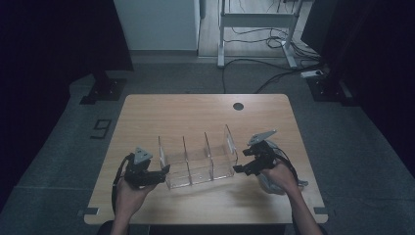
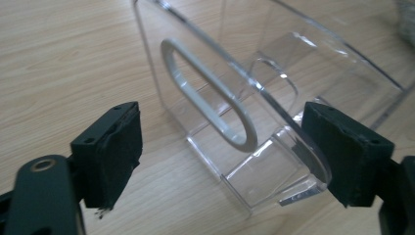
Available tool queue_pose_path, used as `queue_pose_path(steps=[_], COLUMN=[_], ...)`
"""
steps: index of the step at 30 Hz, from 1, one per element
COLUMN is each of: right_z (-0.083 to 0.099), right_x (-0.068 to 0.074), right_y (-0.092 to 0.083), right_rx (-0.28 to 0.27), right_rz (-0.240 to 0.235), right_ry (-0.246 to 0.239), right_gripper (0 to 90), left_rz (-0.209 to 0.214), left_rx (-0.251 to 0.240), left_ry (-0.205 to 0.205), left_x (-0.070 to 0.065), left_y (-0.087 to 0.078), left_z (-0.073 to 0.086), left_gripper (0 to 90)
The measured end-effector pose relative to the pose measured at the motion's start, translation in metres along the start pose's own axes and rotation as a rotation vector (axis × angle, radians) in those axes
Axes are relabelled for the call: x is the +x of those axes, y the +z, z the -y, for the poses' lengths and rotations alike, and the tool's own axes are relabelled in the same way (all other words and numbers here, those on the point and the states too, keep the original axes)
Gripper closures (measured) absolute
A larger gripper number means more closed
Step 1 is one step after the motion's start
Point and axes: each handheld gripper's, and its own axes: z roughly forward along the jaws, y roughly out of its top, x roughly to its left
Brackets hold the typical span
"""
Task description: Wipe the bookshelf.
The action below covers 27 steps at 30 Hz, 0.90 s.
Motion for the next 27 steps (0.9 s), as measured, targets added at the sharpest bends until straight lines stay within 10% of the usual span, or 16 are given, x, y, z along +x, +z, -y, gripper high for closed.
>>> queue_pose_path(steps=[14,27], right_z=[0.006,0.042], right_x=[-0.011,-0.029], right_y=[-0.041,-0.06], right_rx=[-0.059,0.026], right_rz=[0.118,0.283], right_ry=[0.022,0.125], right_gripper=[12.7,13.8], left_rz=[-0.013,0.041], left_rx=[0.005,-0.011], left_ry=[0.014,0.03], left_x=[0.021,0.035], left_y=[0.007,0.015], left_z=[-0.005,-0.007], left_gripper=[46.2,68.5])
